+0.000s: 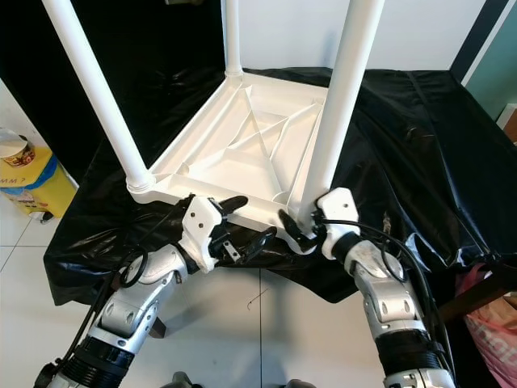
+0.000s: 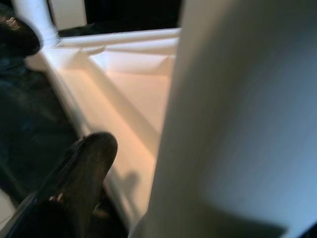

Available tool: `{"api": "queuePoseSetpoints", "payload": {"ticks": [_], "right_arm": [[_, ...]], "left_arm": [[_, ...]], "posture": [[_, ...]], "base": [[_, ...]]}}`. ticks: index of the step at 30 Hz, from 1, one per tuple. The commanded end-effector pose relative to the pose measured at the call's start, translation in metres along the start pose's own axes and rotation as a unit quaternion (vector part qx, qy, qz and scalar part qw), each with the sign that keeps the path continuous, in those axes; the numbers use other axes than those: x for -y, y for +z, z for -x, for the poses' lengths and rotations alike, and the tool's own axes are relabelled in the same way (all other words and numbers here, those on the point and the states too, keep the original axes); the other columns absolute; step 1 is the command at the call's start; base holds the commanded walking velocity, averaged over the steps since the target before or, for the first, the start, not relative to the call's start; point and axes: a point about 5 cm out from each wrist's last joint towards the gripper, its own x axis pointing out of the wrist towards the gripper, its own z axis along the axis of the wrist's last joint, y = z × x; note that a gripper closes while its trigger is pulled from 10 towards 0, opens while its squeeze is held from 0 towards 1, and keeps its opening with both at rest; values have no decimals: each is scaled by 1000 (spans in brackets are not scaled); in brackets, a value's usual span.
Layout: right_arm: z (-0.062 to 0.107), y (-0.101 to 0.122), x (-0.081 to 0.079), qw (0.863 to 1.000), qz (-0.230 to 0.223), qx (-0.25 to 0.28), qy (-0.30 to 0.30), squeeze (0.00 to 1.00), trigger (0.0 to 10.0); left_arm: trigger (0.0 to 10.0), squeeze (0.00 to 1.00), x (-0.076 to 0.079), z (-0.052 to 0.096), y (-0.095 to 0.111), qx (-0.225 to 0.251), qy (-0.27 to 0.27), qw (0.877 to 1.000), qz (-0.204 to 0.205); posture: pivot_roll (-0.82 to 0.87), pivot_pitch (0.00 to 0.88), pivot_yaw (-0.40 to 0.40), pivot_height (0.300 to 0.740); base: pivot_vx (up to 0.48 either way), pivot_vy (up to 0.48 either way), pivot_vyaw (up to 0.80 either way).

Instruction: Building children table

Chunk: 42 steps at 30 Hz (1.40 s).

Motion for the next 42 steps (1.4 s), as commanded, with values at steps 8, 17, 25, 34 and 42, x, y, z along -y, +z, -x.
{"api": "queuePoseSetpoints", "payload": {"ticks": [8, 17, 25, 34, 42], "right_arm": [[-11, -15, -4, 998, 6, -29, 50, 0, 0], [-8, -18, 1, 998, 8, -35, 45, 0, 0], [-1, -26, -6, 997, -21, -32, -61, 0, 10000], [4, -35, -18, 976, -46, -55, -207, 0, 10000], [13, -35, -21, 946, -51, -65, -313, 0, 10000]], "left_arm": [[10000, 0, -1, 1, 1, -2, -3, 1000, -1], [10000, 0, -1, 0, 1, -1, -3, 1000, -1], [10000, 0, 0, 0, -1, -5, -6, 1000, -1], [10000, 0, 2, -1, -2, -6, -9, 1000, 1], [10000, 0, 4, 0, -3, -9, -14, 1000, 0]], "posture": [[-15, 57, -15, 740], [-21, 58, -12, 740], [-33, 66, -11, 740], [-37, 70, -9, 740], [-36, 73, -15, 740]], "base": [[0, 0, 0], [0, 0, 0], [0, 0, 0], [0, 0, 0], [0, 0, 0]]}}
